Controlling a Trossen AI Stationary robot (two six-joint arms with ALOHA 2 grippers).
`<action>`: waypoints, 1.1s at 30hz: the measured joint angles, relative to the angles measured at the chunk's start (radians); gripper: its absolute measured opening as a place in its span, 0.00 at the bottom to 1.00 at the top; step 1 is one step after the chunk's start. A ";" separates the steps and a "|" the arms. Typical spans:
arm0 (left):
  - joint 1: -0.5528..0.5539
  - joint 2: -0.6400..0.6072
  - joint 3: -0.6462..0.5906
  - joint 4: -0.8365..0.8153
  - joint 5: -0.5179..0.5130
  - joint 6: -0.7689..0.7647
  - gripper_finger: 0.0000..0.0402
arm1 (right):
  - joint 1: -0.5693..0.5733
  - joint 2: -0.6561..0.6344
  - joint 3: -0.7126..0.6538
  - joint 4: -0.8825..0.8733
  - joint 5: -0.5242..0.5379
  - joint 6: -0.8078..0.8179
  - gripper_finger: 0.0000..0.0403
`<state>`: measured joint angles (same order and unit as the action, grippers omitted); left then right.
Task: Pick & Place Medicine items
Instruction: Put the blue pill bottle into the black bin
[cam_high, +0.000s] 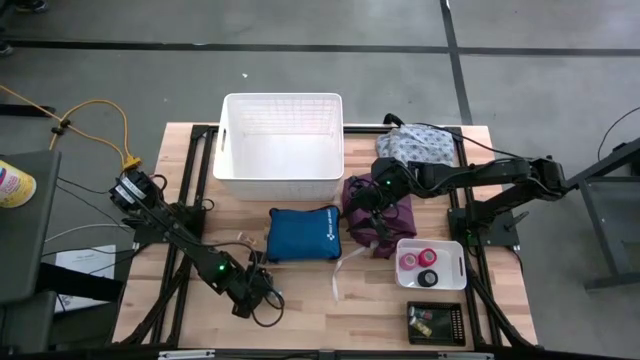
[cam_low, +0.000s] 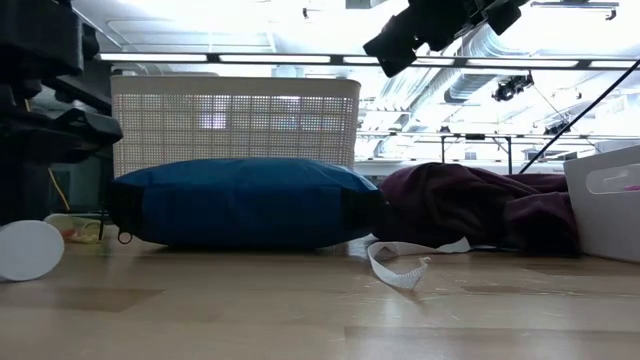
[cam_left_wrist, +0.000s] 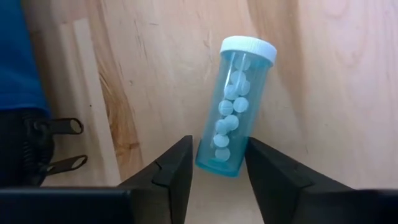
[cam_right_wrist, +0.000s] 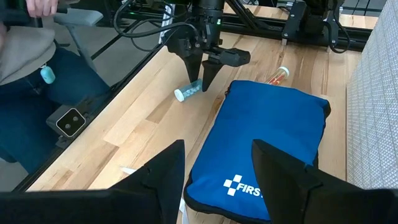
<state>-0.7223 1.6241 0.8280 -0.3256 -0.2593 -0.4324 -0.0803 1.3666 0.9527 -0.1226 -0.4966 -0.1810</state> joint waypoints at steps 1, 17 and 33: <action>0.000 0.000 0.000 0.000 0.001 0.000 0.33 | 0.000 0.000 0.000 0.000 0.000 0.000 0.43; 0.007 0.000 0.000 0.014 -0.002 0.013 0.25 | 0.000 0.000 0.000 0.000 0.000 0.000 0.43; 0.199 -0.185 0.000 0.302 -0.035 0.272 0.25 | 0.000 0.000 0.000 0.000 0.000 0.000 0.43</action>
<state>-0.5233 1.4390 0.8280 -0.0234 -0.2940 -0.1607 -0.0806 1.3666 0.9527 -0.1229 -0.4969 -0.1810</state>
